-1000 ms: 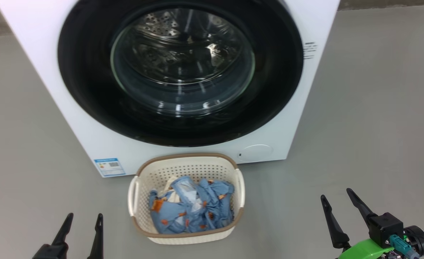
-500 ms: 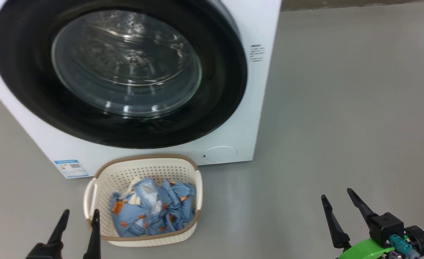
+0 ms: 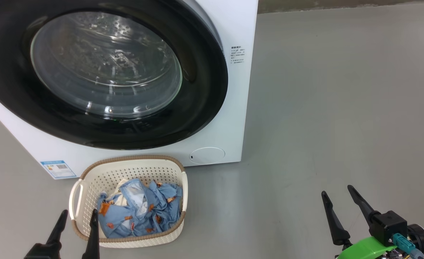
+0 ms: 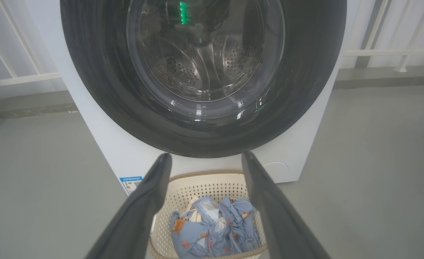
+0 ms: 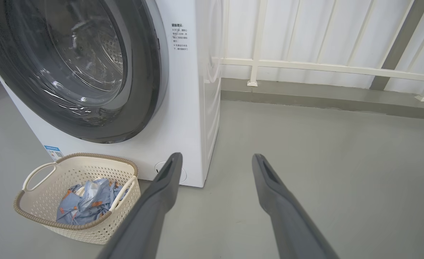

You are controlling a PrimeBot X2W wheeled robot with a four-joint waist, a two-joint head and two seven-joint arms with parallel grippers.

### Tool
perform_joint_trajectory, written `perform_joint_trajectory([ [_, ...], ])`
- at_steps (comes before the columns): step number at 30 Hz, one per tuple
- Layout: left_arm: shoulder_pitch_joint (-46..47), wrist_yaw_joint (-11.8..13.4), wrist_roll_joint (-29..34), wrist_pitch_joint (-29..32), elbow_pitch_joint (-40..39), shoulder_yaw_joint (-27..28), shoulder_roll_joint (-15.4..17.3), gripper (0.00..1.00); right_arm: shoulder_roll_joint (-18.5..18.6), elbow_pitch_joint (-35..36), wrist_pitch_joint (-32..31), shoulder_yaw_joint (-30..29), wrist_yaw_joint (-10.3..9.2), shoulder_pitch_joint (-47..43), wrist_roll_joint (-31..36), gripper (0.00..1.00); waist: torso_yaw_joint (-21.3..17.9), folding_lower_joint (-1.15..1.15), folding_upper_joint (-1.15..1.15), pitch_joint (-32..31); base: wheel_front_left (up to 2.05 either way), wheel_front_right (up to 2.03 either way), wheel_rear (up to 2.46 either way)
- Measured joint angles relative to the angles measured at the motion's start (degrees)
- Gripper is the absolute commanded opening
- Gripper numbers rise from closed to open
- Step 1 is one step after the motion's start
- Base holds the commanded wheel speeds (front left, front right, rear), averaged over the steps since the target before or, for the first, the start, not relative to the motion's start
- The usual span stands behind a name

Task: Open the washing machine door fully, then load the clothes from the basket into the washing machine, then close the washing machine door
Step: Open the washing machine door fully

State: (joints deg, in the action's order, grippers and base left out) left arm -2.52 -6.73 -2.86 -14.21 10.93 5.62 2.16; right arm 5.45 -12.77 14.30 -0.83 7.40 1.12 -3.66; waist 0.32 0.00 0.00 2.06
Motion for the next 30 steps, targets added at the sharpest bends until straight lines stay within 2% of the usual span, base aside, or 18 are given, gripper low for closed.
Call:
perform_joint_trajectory([
  [4, 0.0, 0.0, -0.01, 0.0, 0.03, 0.02, 0.0, 1.0, -0.05, 0.19, 0.0, 0.08, 0.0, 0.01, -0.01, 1.0, -0.06, 0.0, 0.0, 0.01, 0.0, 0.0, 0.0],
  [5, 0.0, 0.0, -0.11, 0.0, 0.04, 0.01, 0.0, 1.0, 0.08, 0.22, 0.0, 0.4, 0.0, 0.01, 0.0, 0.24, -0.06, 0.0, 0.0, 0.03, 0.0, 0.0, 0.0],
  [6, 0.0, 0.0, -0.2, 0.0, 0.05, 0.01, 0.0, 1.0, 0.36, 0.04, 0.01, 1.07, 0.0, 0.01, 0.0, 0.0, -0.05, 0.0, 0.0, 0.02, 0.0, 0.0, 0.0],
  [24, -0.05, -0.01, -0.48, 0.0, 0.23, -0.02, 0.0, 1.0, 0.04, 1.56, 0.01, 2.32, 0.0, 0.01, -4.76, 0.0, -0.45, 0.0, 0.0, 0.46, 0.0, 0.0, 0.0],
  [27, -0.05, -0.01, -0.48, 0.0, 0.16, -0.07, 0.0, 1.0, -1.13, 2.2, 0.01, 0.37, 0.0, 0.01, -10.37, 0.0, -0.49, 0.0, 0.0, 0.76, 0.0, 0.0, 0.0],
  [30, -0.05, -0.01, -0.49, 0.0, -0.16, -0.2, 0.0, 1.0, -1.83, 2.46, 0.01, -1.6, 0.0, 0.12, -18.72, 0.0, -0.46, 0.0, 0.0, 1.25, 0.0, 0.0, 0.0],
])
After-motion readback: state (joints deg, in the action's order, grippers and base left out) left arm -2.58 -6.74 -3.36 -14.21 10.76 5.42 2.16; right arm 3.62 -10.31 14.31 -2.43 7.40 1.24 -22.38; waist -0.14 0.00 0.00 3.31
